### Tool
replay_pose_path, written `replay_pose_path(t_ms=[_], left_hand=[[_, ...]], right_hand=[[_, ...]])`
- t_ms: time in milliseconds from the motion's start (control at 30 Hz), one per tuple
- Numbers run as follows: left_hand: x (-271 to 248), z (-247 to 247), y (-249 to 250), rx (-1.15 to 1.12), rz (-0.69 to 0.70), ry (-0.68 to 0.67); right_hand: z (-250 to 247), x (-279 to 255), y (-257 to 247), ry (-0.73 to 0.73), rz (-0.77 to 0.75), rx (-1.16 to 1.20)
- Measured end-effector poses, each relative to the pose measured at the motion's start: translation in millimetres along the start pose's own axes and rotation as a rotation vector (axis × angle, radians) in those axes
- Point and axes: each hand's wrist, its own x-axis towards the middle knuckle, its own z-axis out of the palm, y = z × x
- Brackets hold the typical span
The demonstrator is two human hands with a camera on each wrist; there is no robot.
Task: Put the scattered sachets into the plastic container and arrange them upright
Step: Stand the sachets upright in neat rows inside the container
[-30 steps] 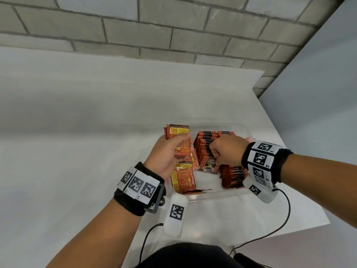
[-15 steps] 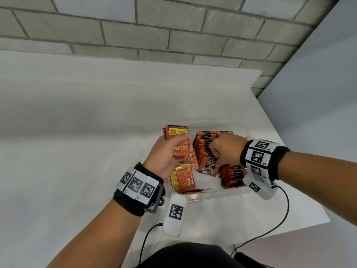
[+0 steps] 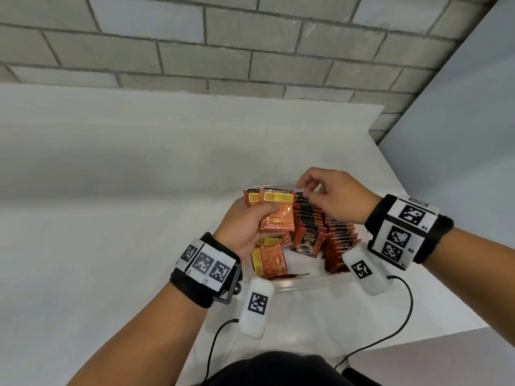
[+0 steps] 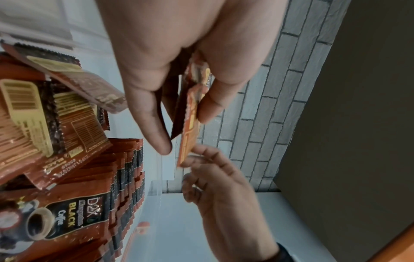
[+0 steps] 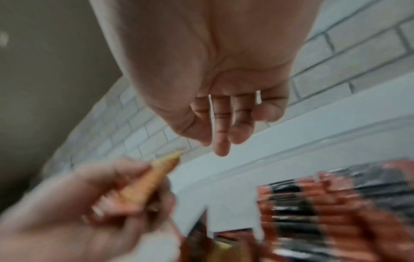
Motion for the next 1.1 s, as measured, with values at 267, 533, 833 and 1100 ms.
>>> replay_pose_path(t_ms=[267,533,833,1100], left_hand=[[-5.1,8.7,-0.7,0.050,0.026,0.015],[-6.0,12.3,-5.6,-0.159,0.062,0.033],[-7.2,16.9,-9.4,-0.050,0.123,0.007],[-8.2,18.2,-10.5,0.068,0.143,0.063]], right_hand=[[4.9,-15.4,-12.0,0.105,-0.071,0.186],[20.0,-36.9,-3.4,0.116,-0.292,0.044],[3.1,-40.1,-2.7,0.189,-0.191,-0.039],[-5.2,-32.6,2.5,-0.035,0.008,0.128]])
